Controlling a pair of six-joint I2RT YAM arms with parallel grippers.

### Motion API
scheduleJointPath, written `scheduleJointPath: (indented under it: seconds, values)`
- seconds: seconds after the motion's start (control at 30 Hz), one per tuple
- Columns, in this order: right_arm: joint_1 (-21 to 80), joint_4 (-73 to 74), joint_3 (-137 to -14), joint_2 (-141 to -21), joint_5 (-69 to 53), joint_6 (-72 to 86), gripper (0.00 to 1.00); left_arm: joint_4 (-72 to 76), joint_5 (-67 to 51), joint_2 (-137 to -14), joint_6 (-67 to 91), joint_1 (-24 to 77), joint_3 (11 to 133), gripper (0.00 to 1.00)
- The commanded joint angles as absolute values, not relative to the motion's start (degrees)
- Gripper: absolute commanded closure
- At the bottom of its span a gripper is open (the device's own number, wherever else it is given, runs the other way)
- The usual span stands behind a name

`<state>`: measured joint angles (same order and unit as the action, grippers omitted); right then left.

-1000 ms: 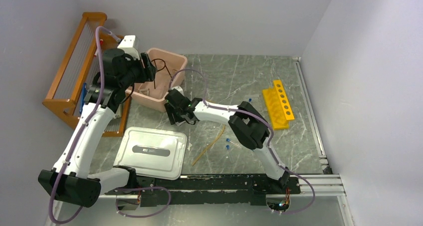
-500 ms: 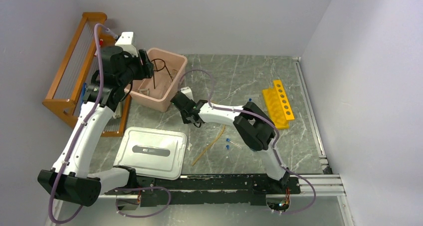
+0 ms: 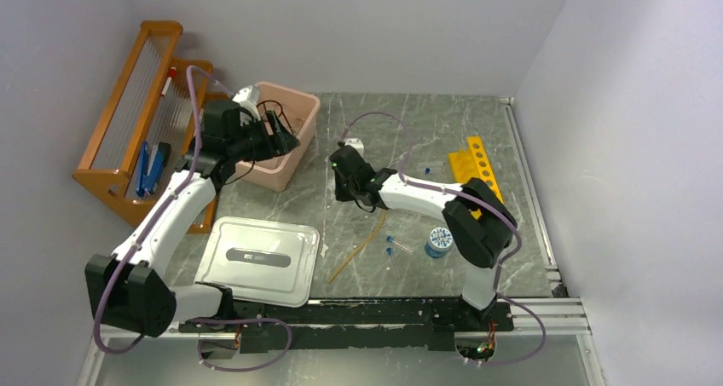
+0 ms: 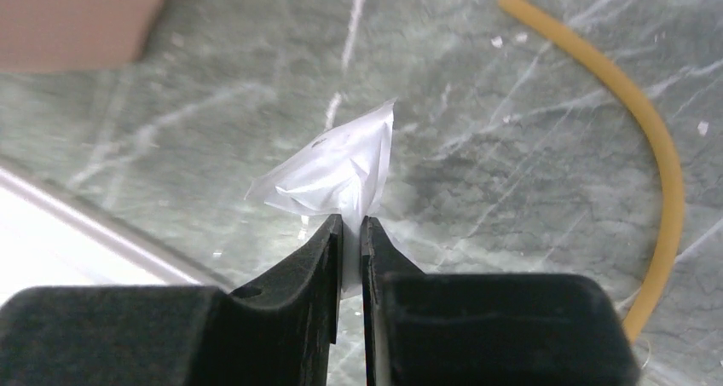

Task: Organize the chemistry lab equipment

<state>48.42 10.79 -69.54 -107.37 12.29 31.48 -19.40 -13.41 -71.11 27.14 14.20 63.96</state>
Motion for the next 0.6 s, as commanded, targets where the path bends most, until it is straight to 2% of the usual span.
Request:
scheduleJointPath:
  seconds: [0.0, 0.23, 0.5, 0.57]
  values:
    - [46.85, 1.72, -67.52, -101.33, 7.15, 32.73, 0.85, -11.19, -27.15, -74.11, 36.7, 14.89, 60.75, 0.3]
    - [45.25, 0.26, -69.72, -98.56, 2.32, 33.64, 0.85, -8.31, -31.72, -78.42, 38.24, 17.98, 58.81, 0.3]
    - [43.55, -2.26, -71.04, -97.66, -1.58, 35.67, 0.85, -5.04, -27.76, -80.01, 37.23, 20.55, 56.4, 0.51]
    - [43.05, -1.98, -71.57, -97.73, -2.46, 36.07, 0.85, -5.1, -26.16, -80.07, 35.53, 21.13, 56.4, 0.51]
